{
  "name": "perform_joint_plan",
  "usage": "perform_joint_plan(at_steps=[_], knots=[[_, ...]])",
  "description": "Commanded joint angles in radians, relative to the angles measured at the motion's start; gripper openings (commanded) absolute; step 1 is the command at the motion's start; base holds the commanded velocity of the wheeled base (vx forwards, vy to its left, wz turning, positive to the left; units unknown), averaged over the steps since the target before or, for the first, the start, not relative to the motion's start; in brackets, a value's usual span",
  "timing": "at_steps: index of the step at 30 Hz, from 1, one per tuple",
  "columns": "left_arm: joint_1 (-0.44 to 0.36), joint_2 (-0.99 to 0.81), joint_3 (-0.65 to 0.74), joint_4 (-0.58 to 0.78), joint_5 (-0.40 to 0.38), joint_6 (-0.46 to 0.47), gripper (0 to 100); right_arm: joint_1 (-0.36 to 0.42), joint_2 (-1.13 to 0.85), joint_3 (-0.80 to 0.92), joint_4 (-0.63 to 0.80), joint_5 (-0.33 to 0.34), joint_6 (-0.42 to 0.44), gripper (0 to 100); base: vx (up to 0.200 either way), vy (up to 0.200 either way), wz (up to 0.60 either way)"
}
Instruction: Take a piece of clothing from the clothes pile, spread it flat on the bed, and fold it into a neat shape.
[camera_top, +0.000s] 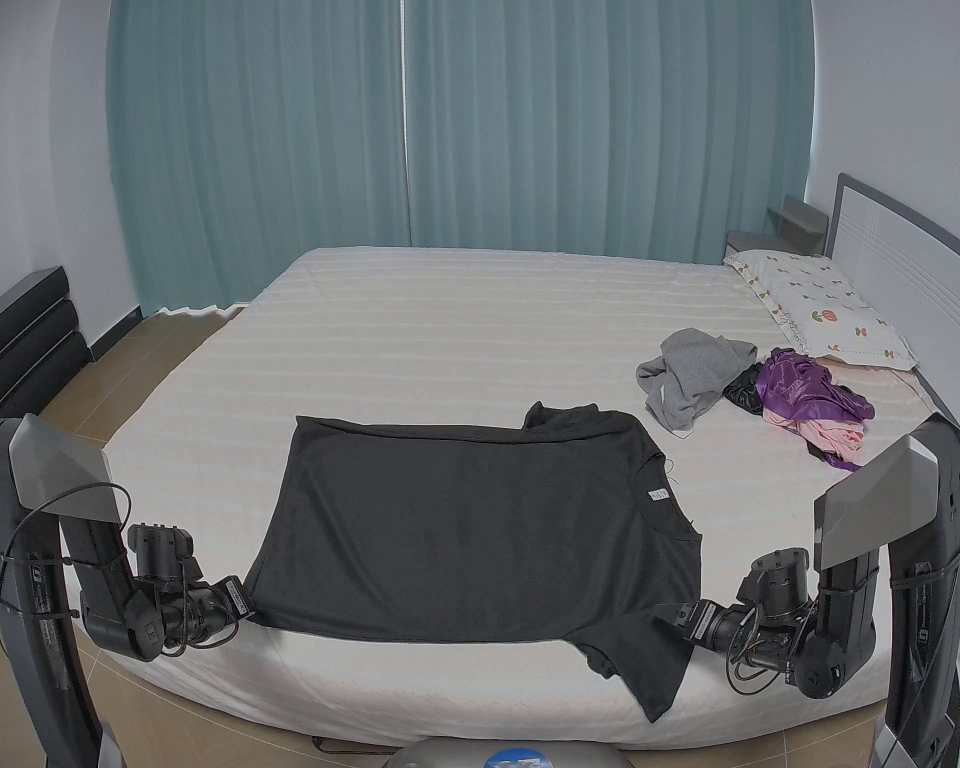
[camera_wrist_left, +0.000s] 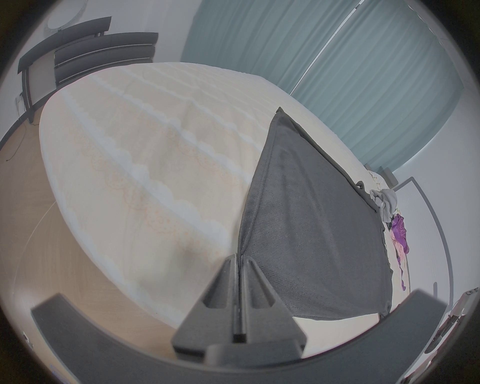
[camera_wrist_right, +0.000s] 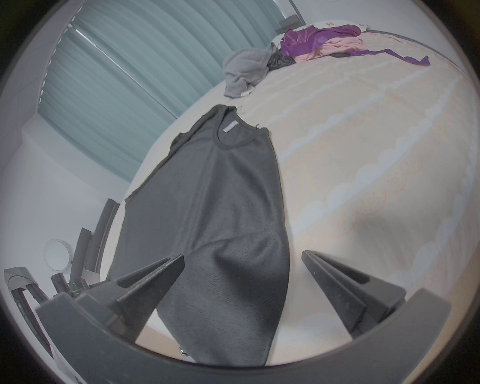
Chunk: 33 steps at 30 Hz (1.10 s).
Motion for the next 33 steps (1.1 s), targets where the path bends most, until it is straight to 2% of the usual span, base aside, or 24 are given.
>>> perform_joint_plan(at_steps=[1, 10, 11, 26, 33], knots=[[0.015, -0.007, 0.011, -0.001, -0.002, -0.007, 0, -0.002, 0.002, -0.069, 0.07, 0.0, -0.011, 100, 0.0, 0.0, 0.0], [0.018, -0.007, 0.016, -0.004, -0.002, -0.02, 0, -0.006, 0.014, -0.119, 0.119, -0.008, -0.039, 100, 0.0, 0.0, 0.0], [0.018, -0.007, 0.016, -0.004, -0.002, -0.02, 0, -0.009, 0.014, -0.125, 0.118, -0.012, -0.043, 0, 0.0, 0.0, 0.0], [0.018, -0.007, 0.017, -0.004, -0.002, -0.022, 0, -0.075, -0.044, -0.219, 0.132, -0.025, -0.045, 0, 0.0, 0.0, 0.0], [0.018, -0.007, 0.017, -0.004, -0.002, -0.02, 0, -0.077, -0.032, -0.332, 0.302, -0.021, -0.056, 0, 0.0, 0.0, 0.0]])
